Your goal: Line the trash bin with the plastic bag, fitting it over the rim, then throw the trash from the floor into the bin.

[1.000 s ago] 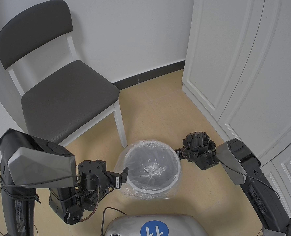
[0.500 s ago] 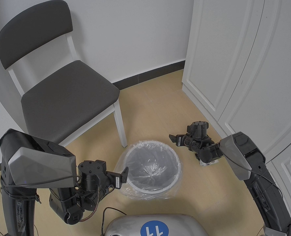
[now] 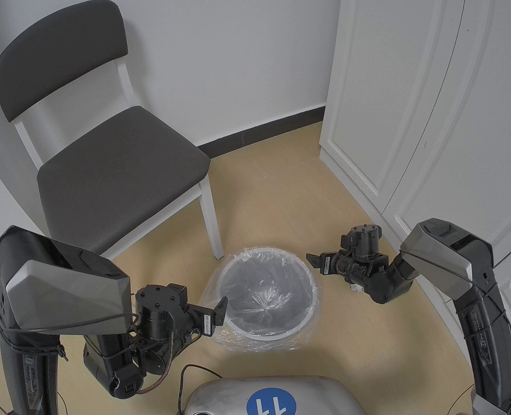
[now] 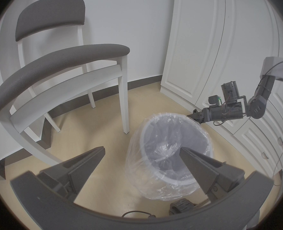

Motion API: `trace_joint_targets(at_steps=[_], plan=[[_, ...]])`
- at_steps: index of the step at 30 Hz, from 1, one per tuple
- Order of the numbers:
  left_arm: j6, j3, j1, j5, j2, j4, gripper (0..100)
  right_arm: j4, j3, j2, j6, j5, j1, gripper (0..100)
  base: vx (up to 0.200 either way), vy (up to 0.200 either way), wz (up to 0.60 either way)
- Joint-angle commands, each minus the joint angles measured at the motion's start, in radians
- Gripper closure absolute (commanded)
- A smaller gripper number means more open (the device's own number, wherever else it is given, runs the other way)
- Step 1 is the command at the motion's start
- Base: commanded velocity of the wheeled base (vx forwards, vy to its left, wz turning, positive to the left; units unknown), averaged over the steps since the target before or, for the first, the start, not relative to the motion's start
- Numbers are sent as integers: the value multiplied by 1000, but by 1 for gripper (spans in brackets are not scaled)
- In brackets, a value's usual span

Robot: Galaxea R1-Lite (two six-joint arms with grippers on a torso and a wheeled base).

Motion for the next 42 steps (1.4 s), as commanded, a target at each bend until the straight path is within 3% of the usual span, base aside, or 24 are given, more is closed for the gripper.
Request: trace_joint_targets(at_steps=[1,3,4,6,8,14,27,33,42], plan=[[10,54,-45,0,-59,1,0,-235,450,-269,-10,-17,22,0,0,0,0],[9,54,-45,2,-45,1,0,-238,540,-331,-12,-109,34,0,0,0,0],[9,54,-45,2,-45,1,0,-238,540,-331,-12,-109,34,0,0,0,0],[7,69,-48,2,-55,-1,0,-249,649,-363,-7,-189,85,0,0,0,0],[7,91,-74,2,-70,-2,0,-306,723,-377,-2,-223,109,0,0,0,0],[12,106,-93,-1,-99,1,0,-599,905,-323,-16,-211,125,0,0,0,0],[10,140,-1,11,-151,-1,0,-559,833,-185,-39,-205,86,0,0,0,0],[-51,151,28,11,-190,-1,0,-370,626,-111,-33,-178,66,0,0,0,0],[-53,166,41,11,-275,1,0,-37,286,-71,15,-103,40,0,0,0,0]])
